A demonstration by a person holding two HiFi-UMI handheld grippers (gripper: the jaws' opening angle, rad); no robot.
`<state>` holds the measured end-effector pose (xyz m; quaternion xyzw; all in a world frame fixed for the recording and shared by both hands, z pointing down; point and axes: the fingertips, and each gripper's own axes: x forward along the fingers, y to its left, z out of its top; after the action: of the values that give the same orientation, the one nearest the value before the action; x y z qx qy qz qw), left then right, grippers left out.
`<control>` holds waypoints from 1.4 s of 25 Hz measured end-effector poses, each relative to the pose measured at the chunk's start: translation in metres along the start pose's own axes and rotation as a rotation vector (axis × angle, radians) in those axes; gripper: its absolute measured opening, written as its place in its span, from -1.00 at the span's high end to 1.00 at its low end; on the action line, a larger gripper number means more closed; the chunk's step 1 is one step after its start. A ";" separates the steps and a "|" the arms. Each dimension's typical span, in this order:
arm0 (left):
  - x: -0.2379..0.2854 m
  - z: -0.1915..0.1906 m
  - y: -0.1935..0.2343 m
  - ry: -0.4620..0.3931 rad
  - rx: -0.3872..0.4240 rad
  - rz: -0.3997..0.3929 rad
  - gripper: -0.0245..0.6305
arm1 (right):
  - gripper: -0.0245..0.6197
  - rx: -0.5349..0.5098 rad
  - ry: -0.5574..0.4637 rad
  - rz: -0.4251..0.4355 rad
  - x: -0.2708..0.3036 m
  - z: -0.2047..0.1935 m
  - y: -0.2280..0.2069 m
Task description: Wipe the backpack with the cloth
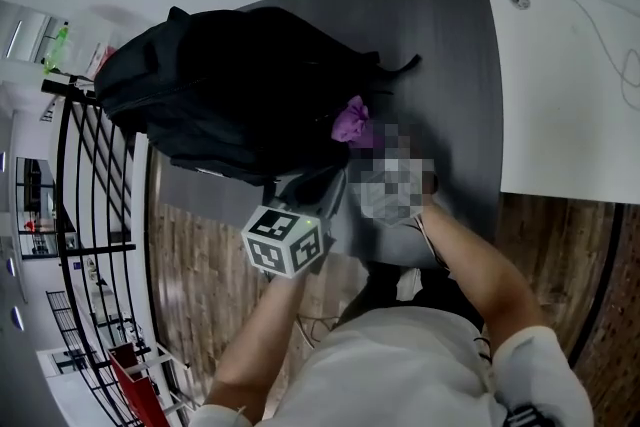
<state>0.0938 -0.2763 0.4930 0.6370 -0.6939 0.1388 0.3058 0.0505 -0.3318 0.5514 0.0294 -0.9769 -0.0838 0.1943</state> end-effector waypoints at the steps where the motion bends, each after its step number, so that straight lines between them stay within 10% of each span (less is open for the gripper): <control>1: 0.002 -0.002 0.001 0.005 -0.003 0.000 0.91 | 0.46 0.000 0.012 0.007 0.003 -0.005 0.002; 23: 0.020 -0.027 0.008 0.070 -0.035 -0.015 0.91 | 0.46 -0.050 0.261 0.270 0.002 -0.093 0.062; 35: 0.038 -0.002 0.002 0.044 0.007 -0.042 0.91 | 0.47 0.045 0.066 -0.072 -0.009 -0.030 -0.086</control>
<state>0.0922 -0.3052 0.5180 0.6493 -0.6729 0.1490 0.3217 0.0723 -0.4203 0.5603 0.0715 -0.9699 -0.0675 0.2228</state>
